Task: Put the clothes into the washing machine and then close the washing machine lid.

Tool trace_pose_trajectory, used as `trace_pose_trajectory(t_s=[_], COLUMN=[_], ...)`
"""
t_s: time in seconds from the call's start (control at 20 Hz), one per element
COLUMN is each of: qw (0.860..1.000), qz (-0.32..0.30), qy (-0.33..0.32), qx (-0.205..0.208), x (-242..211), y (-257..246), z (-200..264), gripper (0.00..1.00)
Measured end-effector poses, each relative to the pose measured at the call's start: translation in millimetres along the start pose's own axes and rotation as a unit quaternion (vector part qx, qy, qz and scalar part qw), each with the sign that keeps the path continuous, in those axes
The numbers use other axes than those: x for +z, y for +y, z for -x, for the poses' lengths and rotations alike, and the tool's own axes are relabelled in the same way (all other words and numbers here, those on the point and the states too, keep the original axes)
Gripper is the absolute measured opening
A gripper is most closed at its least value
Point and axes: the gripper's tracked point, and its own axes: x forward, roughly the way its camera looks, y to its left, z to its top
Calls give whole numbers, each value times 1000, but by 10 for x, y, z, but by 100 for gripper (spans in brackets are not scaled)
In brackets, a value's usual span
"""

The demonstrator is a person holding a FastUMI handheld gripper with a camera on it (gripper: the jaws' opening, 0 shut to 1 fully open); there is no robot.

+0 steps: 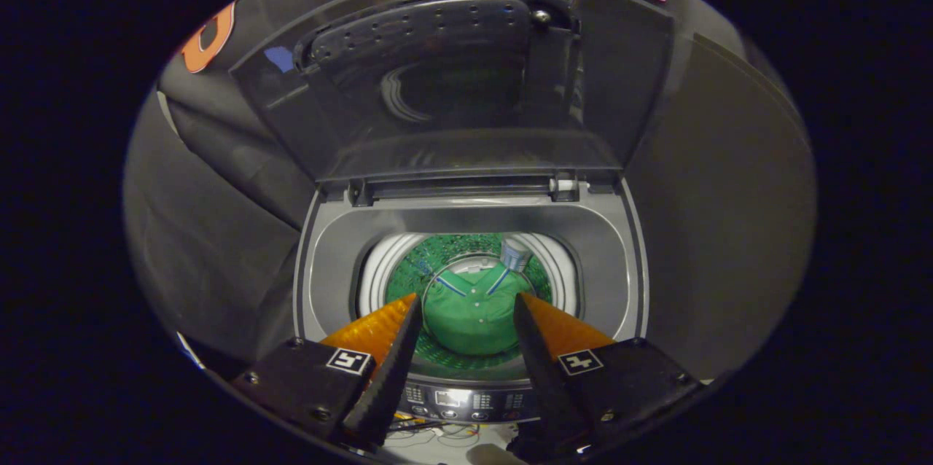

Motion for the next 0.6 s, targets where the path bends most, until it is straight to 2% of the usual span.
trace_pose_trajectory(t_s=[0.3,0.6], qw=[999,992], qz=[25,62], qy=[-38,-105], qx=[-5,-11], x=[134,521], y=[-40,-43], z=[225,649], gripper=[79,79])
